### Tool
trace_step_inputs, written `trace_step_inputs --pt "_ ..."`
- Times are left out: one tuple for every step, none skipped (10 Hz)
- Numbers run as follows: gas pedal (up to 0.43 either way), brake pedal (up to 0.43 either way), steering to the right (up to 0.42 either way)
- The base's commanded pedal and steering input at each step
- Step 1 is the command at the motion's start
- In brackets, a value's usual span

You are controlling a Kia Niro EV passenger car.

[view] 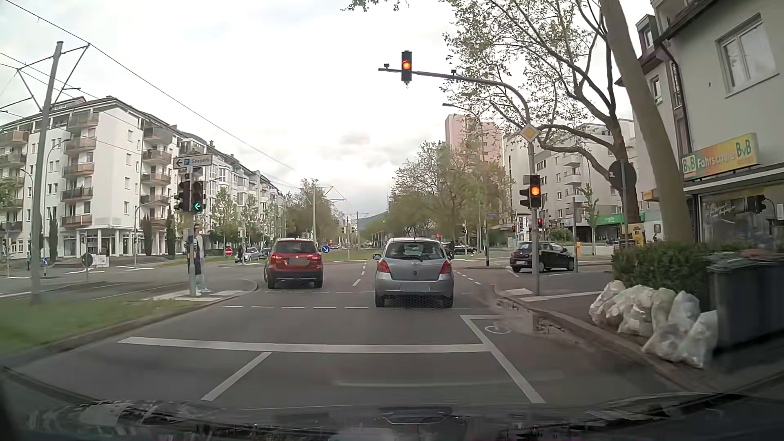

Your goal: Follow the waypoints while adhering to traffic rules and regulations

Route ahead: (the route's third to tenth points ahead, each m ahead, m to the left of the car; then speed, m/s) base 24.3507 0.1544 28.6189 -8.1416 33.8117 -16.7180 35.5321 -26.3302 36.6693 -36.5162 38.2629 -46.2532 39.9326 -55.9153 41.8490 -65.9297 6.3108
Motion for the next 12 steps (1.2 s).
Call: trace_step_inputs --pt "0.059 0.000 -0.002" --pt "0.059 0.000 -0.002" --pt "0.059 0.000 -0.002" --pt "0.059 0.000 -0.002" --pt "0.059 0.000 -0.002" --pt "0.059 0.000 -0.002" --pt "0.059 0.000 -0.002" --pt "0.059 0.000 -0.002" --pt "0.059 0.000 -0.002" --pt "0.047 0.000 -0.002" --pt "0.047 0.000 -0.002" --pt "0.047 0.000 -0.002"
